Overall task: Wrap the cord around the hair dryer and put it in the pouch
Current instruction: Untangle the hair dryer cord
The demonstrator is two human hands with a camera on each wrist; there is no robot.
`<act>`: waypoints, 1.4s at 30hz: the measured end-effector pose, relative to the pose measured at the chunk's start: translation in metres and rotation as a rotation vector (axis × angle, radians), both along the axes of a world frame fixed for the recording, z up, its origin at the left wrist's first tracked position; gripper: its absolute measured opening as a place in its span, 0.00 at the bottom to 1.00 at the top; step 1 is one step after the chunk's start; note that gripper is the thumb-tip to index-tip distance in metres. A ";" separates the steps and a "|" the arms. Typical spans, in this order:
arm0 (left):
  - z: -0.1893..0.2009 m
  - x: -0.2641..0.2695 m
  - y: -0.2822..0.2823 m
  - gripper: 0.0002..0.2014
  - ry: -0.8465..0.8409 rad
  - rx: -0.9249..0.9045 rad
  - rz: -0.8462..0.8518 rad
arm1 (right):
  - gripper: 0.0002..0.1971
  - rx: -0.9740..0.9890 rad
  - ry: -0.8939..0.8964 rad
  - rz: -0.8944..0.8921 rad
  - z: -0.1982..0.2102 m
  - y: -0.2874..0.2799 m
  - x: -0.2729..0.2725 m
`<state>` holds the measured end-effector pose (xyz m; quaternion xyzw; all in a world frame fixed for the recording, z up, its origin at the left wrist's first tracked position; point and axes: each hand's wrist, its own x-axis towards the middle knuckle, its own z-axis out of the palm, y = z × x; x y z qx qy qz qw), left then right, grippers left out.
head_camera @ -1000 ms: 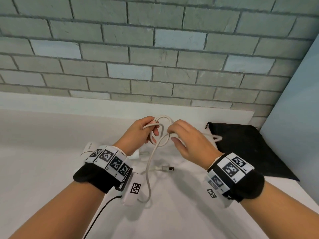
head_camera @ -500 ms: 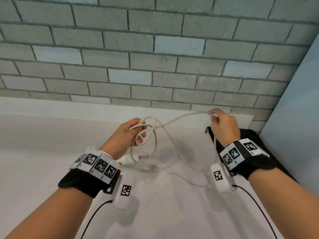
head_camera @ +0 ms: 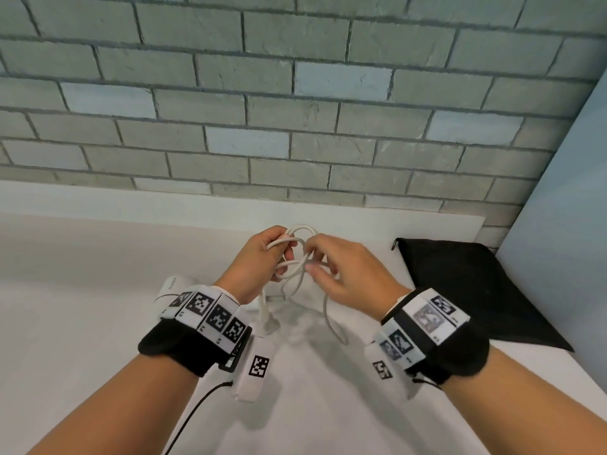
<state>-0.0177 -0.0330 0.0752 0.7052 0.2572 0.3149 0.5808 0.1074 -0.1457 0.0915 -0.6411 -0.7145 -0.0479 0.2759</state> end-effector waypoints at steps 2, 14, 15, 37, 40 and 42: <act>0.000 -0.001 -0.002 0.12 0.003 -0.010 -0.002 | 0.14 -0.092 0.027 -0.035 -0.008 0.005 -0.005; 0.012 -0.024 0.019 0.07 0.025 0.033 -0.035 | 0.09 0.302 0.250 -0.544 0.008 -0.012 0.078; 0.013 -0.025 0.019 0.09 0.030 0.063 -0.036 | 0.09 0.303 0.282 -0.574 0.008 -0.014 0.083; 0.058 -0.016 0.007 0.35 -0.121 0.489 -0.164 | 0.07 -0.234 0.694 0.096 0.025 0.004 0.020; 0.053 -0.018 0.007 0.29 -0.097 0.471 -0.117 | 0.07 -0.162 0.691 -0.017 0.030 0.005 0.024; 0.053 -0.018 0.001 0.20 -0.147 0.403 -0.141 | 0.08 -0.160 0.788 -0.006 0.034 0.006 0.021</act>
